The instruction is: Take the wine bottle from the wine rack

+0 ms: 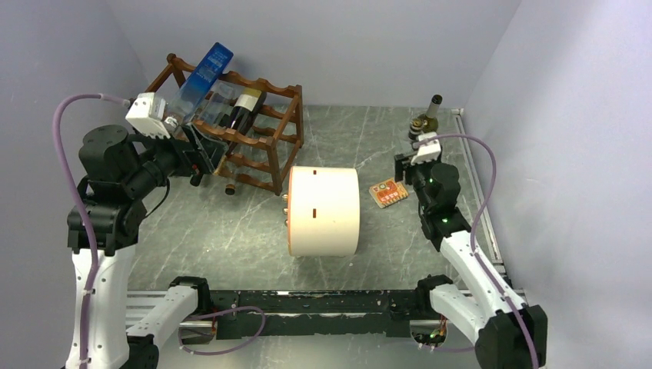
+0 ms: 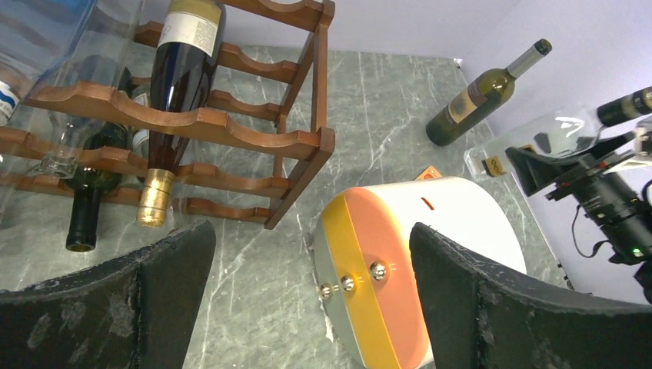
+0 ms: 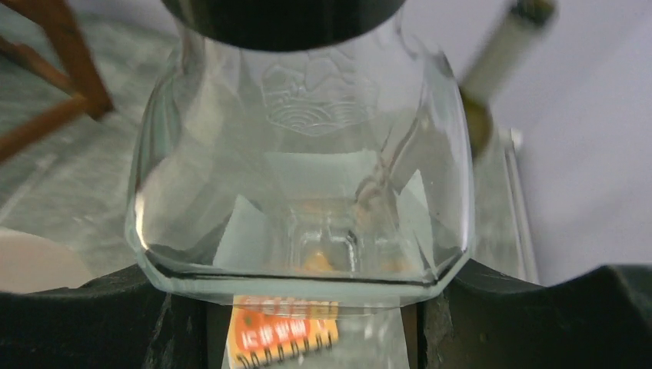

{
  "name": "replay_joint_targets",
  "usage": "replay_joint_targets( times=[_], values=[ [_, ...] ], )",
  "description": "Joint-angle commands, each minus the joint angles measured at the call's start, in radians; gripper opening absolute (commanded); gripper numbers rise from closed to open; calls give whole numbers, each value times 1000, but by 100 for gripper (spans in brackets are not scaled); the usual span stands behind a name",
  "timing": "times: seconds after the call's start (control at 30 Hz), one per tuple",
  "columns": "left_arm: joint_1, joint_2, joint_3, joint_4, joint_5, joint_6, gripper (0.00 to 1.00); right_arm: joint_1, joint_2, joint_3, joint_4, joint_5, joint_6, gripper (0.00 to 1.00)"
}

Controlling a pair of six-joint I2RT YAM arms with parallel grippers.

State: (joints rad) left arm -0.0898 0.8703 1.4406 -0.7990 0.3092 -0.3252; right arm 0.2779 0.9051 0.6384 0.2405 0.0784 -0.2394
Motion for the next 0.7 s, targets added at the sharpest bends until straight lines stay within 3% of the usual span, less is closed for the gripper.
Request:
replay_joint_targets(
  times=[0.0, 0.2, 0.4, 0.67],
  values=[
    [-4, 10, -7, 48, 47, 28, 100, -140, -57, -94, 273, 34, 185, 0],
    [-4, 15, -8, 25, 24, 53, 100, -313, -4, -179, 445, 14, 290, 0],
    [-4, 11, -10, 34, -9, 54, 100, -527, 200, -162, 692, -145, 314, 0],
    [-4, 46, -2, 71, -13, 57, 100, -603, 448, -20, 813, -247, 310, 0]
  ],
)
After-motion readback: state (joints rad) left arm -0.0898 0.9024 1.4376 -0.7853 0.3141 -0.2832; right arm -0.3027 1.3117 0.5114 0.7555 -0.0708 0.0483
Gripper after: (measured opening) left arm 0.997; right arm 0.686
